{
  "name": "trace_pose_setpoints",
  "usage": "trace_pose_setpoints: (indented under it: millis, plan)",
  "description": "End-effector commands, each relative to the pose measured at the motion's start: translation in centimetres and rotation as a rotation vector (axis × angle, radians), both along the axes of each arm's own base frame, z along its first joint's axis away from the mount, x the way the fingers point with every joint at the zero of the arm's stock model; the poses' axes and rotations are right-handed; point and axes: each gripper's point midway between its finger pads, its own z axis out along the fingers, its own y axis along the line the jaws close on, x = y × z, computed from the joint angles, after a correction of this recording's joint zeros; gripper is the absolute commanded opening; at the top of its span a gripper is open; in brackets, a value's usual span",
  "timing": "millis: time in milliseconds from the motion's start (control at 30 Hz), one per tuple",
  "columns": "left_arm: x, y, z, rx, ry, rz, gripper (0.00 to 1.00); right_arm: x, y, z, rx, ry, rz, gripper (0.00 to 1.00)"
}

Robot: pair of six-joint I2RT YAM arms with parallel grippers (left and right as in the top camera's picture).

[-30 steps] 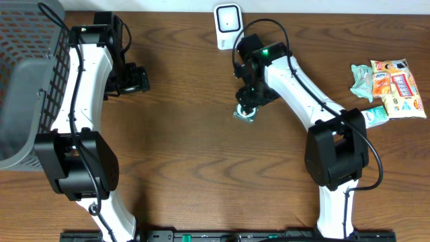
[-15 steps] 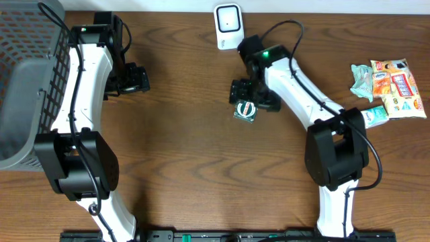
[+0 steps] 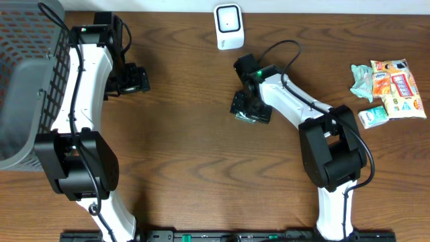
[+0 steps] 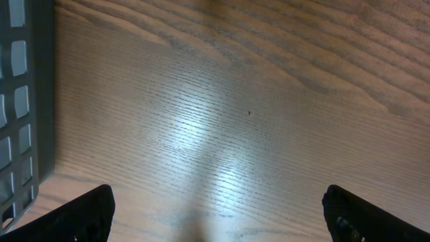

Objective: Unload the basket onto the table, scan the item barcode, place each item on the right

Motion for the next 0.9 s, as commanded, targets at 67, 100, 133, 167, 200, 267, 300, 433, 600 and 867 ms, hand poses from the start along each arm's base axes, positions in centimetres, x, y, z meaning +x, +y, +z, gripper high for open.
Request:
trace_pose_setpoints:
  millis: [67, 100, 133, 167, 200, 267, 300, 433, 600, 867]
  plan:
    - [-0.3, 0.2, -0.5, 0.007, 0.02, 0.015, 0.98, 0.3, 1.1, 3.0, 0.157, 0.011, 0.33, 0.71]
    - [-0.3, 0.2, -0.5, 0.007, 0.02, 0.015, 0.98, 0.2, 1.7, 4.1, 0.227, 0.011, 0.407, 0.71]
    - [-0.3, 0.2, -0.5, 0.007, 0.02, 0.015, 0.98, 0.0, 2.5, 5.6, 0.316, 0.002, 0.516, 0.68]
    - [-0.3, 0.2, -0.5, 0.007, 0.02, 0.015, 0.98, -0.2, 2.7, 6.6, 0.366, -0.009, 0.597, 0.62]
    - [-0.3, 0.2, -0.5, 0.007, 0.02, 0.015, 0.98, -0.3, 2.3, 7.5, 0.378, -0.017, 0.666, 0.59]
    - [-0.3, 0.2, -0.5, 0.007, 0.02, 0.015, 0.98, 0.0, 0.8, 7.9, 0.337, -0.016, 0.698, 0.61]
    - [-0.3, 0.2, -0.5, 0.007, 0.02, 0.015, 0.98, 0.6, -0.8, 7.7, 0.264, -0.007, 0.659, 0.69]
    - [-0.3, 0.2, -0.5, 0.007, 0.02, 0.015, 0.98, 1.6, -4.3, 6.7, 0.107, 0.049, 0.33, 0.74]
    - [-0.3, 0.2, -0.5, 0.007, 0.02, 0.015, 0.98, 1.1, -3.0, 5.1, 0.11, 0.079, 0.092, 0.95]
    - [-0.3, 0.2, -0.5, 0.007, 0.02, 0.015, 0.98, 0.4, -1.5, 1.3, -0.04, 0.01, -0.01, 0.92]
